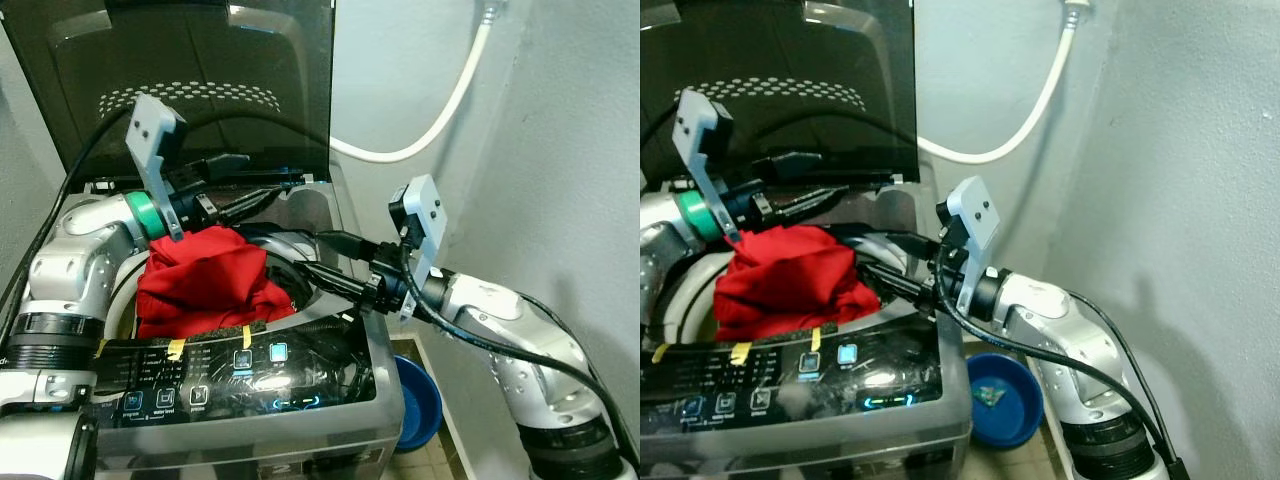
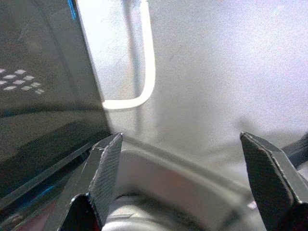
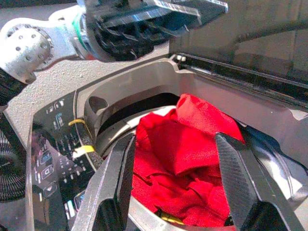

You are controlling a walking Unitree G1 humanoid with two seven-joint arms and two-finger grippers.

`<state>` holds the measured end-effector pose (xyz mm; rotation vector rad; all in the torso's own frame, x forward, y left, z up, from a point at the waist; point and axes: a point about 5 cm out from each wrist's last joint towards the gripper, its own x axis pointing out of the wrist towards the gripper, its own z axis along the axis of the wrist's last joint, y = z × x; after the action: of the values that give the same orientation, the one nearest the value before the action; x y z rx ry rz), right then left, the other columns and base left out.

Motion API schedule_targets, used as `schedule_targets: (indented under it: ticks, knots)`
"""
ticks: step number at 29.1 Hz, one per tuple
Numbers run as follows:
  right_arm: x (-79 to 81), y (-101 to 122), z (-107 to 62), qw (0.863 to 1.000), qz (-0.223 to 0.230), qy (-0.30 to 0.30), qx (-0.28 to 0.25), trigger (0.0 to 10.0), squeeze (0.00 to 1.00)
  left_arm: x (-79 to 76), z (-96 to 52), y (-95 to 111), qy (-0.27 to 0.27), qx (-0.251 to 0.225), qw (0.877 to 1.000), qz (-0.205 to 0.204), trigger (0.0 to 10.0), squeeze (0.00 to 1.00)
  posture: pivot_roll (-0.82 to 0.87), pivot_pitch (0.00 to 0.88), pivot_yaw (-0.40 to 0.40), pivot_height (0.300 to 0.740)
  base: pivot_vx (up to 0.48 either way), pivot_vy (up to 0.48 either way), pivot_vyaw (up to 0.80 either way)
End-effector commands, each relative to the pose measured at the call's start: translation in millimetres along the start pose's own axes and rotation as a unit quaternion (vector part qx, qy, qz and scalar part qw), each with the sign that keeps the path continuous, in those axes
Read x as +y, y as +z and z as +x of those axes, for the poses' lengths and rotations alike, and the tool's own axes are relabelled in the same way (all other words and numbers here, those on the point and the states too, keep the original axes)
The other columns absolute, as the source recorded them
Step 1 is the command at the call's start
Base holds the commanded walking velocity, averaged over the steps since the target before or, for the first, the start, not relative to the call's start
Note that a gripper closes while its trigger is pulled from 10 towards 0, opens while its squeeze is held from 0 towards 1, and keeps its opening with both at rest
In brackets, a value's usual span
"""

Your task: Clothes washing

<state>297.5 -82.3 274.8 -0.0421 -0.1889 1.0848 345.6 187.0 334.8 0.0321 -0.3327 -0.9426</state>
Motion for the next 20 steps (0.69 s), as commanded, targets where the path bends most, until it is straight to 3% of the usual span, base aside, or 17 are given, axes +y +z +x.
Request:
schedule_targets:
  ticks: [1, 4, 5, 7, 8, 10, 11, 14, 16, 18, 20]
  knots:
    - [4.1, 2.1, 1.1, 1.0, -0.005, 0.005, -0.006, 10.0, 0.0, -1.8, -1.7, 10.8, -0.017, -0.013, 1.0, -0.001, 10.0, 1.0, 0.1, 0.106, 0.103, 0.74, 0.0, 0.0, 0.0]
    - [5.4, 1.2, 1.9, 1.0, -0.005, 0.005, -0.007, 10.0, 0.0, -0.1, -5.2, 11.9, -0.012, -0.004, 1.0, -0.002, 10.0, 1.0, 0.1, 0.104, 0.105, 0.74, 0.0, 0.0, 0.0]
    - [5.6, 0.8, 2.2, 1.0, -0.005, 0.005, -0.007, 10.0, 0.0, 6.9, -8.4, 4.9, 0.022, 0.041, 0.998, 0.03, 10.0, 0.0, 0.1, 0.099, 0.105, 0.74, 0.0, 0.0, 0.0]
    - [5.4, 0.5, 2.6, 1.0, -0.005, 0.006, -0.007, 10.0, 0.0, 24.4, -17.3, -10.4, 0.111, 0.145, 0.976, 0.119, 10.0, 0.0, 0.1, 0.093, 0.103, 0.74, 0.0, 0.0, 0.0]
    - [5.4, 0.5, 2.6, 1.0, -0.005, 0.006, -0.007, 10.0, 0.0, 24.4, -17.3, -10.4, 0.111, 0.145, 0.976, 0.119, 10.0, 0.0, 0.1, 0.093, 0.103, 0.74, 0.0, 0.0, 0.0]
    - [4.3, 0.6, 3.1, 1.0, -0.008, 0.003, -0.006, 10.0, 0.0, 39.1, -26.2, -16.1, 0.194, 0.19, 0.944, 0.189, 10.0, 0.0, 0.09, 0.083, 0.097, 0.74, 0.0, 0.0, 0.0]
    - [2.6, 0.6, 4.0, 1.0, -0.011, -0.004, -0.008, 10.0, 0.0, 43.5, -29.9, -14.3, 0.237, 0.178, 0.935, 0.197, 10.0, 0.0, 0.08, 0.069, 0.085, 0.74, 0.0, 0.0, 0.0]
    - [0.1, 0.0, 6.8, 1.0, -0.013, -0.02, -0.012, 10.0, 0.0, 46.9, -34.1, -11.6, 0.281, 0.157, 0.926, 0.196, 10.0, 0.0, 0.07, 0.055, 0.075, 0.74, 0.0, 0.0, 0.0]
    - [-8.8, -4.3, 18.9, 0.994, -0.009, -0.102, -0.036, 10.0, 0.0, 46.3, -42.4, -5.4, 0.358, 0.103, 0.913, 0.167, 10.0, 0.0, 0.07, 0.036, 0.048, 0.74, 0.0, 0.0, 0.0]
    - [-8.8, -4.3, 18.9, 0.994, -0.009, -0.102, -0.036, 10.0, 0.0, 46.3, -42.4, -5.4, 0.358, 0.103, 0.913, 0.167, 10.0, 0.0, 0.07, 0.036, 0.048, 0.74, 0.0, 0.0, 0.0]
    - [-12.8, -9.4, 26.2, 0.987, 0.004, -0.151, -0.048, 10.0, 0.0, 38.2, -46.4, -7.1, 0.384, 0.084, 0.906, 0.154, 10.0, 0.0, 0.07, 0.03, 0.016, 0.74, 0.0, 0.0, 0.0]
